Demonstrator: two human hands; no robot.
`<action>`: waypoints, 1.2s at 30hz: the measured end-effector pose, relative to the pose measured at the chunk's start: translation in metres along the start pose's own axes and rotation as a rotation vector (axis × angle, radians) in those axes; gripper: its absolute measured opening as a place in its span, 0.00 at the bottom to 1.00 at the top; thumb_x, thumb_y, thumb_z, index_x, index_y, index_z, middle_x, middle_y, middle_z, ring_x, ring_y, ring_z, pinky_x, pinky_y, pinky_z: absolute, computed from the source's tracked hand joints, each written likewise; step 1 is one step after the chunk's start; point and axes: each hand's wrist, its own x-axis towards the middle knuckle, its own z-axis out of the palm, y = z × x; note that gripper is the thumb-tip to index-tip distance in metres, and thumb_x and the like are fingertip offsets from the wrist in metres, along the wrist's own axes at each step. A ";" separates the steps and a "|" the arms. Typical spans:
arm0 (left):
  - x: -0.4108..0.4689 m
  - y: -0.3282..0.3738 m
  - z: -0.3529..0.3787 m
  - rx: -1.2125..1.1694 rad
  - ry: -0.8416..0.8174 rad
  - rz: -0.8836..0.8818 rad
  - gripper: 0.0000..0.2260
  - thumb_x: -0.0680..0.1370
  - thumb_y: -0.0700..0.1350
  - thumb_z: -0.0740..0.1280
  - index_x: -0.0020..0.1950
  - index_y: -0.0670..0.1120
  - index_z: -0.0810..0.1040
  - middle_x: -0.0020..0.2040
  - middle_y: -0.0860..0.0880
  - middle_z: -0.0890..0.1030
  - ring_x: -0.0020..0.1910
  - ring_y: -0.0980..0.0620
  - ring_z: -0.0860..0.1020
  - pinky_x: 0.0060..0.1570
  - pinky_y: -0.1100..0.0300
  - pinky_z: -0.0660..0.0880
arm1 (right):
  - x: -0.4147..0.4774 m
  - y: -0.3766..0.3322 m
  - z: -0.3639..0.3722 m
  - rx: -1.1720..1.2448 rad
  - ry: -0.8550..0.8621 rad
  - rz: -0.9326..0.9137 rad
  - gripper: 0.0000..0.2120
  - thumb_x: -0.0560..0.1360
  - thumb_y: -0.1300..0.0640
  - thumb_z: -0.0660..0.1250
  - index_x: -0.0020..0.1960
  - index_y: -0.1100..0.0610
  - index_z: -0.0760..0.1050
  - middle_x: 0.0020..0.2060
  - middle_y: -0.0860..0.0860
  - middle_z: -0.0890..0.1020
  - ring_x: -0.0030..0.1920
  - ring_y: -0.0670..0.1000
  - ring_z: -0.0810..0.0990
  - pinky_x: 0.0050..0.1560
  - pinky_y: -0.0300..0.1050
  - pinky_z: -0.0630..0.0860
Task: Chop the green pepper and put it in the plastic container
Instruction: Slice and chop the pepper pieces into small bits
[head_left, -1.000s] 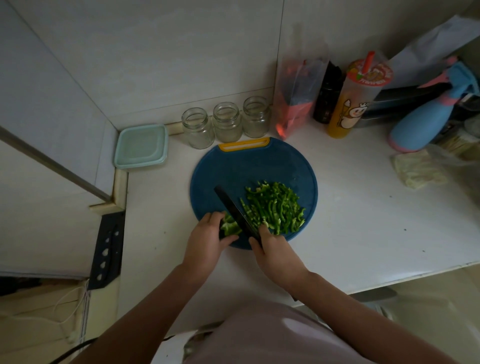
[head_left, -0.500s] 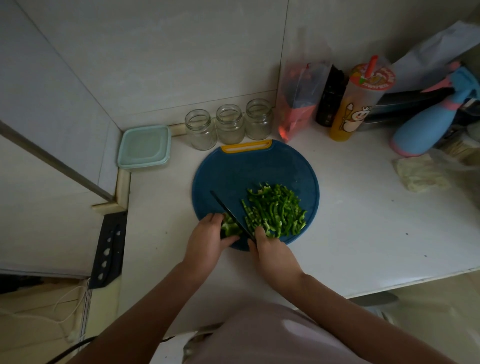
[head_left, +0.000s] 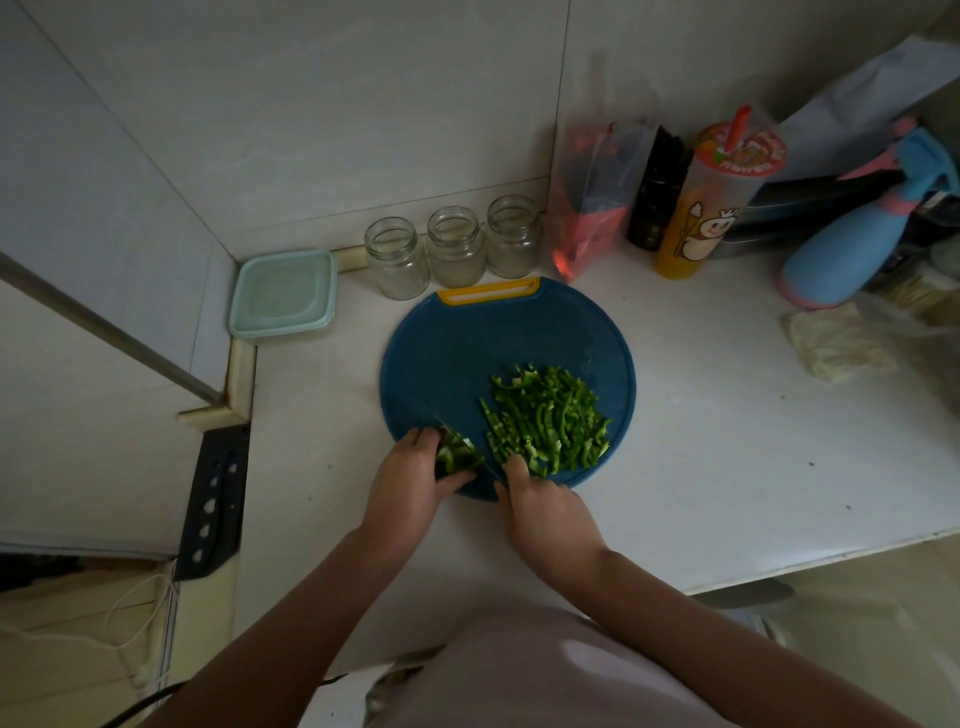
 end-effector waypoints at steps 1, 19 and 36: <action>0.000 0.000 0.000 0.001 0.004 0.006 0.22 0.66 0.47 0.77 0.53 0.37 0.78 0.46 0.40 0.79 0.44 0.42 0.78 0.41 0.54 0.73 | 0.000 0.000 0.000 0.005 -0.001 0.001 0.14 0.83 0.51 0.49 0.61 0.60 0.62 0.46 0.59 0.81 0.46 0.63 0.80 0.38 0.49 0.69; 0.002 -0.005 -0.001 0.186 -0.008 0.181 0.22 0.55 0.47 0.82 0.40 0.39 0.78 0.33 0.44 0.77 0.31 0.45 0.78 0.27 0.60 0.71 | 0.007 -0.005 0.000 0.146 -0.039 0.047 0.10 0.82 0.52 0.51 0.56 0.60 0.63 0.46 0.60 0.79 0.46 0.62 0.79 0.39 0.49 0.70; 0.003 -0.012 0.003 0.075 0.004 0.151 0.20 0.57 0.44 0.82 0.42 0.39 0.77 0.36 0.43 0.78 0.33 0.43 0.78 0.30 0.57 0.72 | 0.035 -0.020 -0.010 0.098 -0.171 0.094 0.08 0.79 0.63 0.55 0.57 0.63 0.66 0.49 0.62 0.79 0.49 0.62 0.80 0.41 0.49 0.71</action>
